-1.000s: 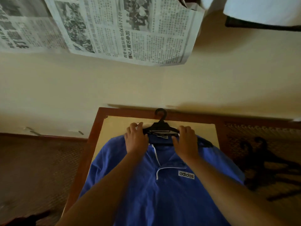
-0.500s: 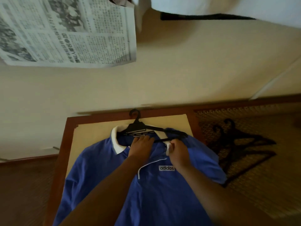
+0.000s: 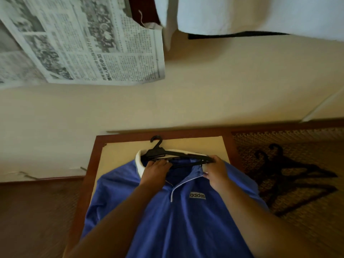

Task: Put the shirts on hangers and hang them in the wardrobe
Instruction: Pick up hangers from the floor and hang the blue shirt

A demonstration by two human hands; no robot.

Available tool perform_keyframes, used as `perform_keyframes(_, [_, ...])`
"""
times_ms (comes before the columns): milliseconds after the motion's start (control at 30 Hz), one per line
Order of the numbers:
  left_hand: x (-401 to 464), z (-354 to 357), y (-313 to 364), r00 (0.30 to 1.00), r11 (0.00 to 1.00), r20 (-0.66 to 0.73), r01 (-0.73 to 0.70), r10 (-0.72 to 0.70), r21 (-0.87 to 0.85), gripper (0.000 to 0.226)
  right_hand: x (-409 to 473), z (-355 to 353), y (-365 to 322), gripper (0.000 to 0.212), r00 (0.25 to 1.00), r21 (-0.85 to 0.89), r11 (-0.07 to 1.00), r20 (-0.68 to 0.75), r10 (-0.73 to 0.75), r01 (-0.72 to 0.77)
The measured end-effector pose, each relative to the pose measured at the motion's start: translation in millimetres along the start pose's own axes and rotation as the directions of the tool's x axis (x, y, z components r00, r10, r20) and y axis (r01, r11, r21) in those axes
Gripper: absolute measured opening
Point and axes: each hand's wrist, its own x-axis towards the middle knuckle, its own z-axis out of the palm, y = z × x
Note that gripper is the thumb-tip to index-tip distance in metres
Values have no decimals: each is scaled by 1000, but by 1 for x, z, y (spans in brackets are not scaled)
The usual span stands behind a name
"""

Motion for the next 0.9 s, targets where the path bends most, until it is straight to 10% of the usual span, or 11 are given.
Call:
perform_keyframes(300, [-12,11,2,996,997,49,81,-80,-6,46,0,-13,-12,17,998,75,996,30,-48,46])
perform_keyframes(700, [-6,15,7,995,995,47,81,-83,59,40,-11,-22,-17,18,871,-591,680,82,-484,433])
perform_keyframes(900, [10,2,42,998,995,-67,-8,1,-97,33,-1,-25,-17,13,940,-404,850,109,-323,338])
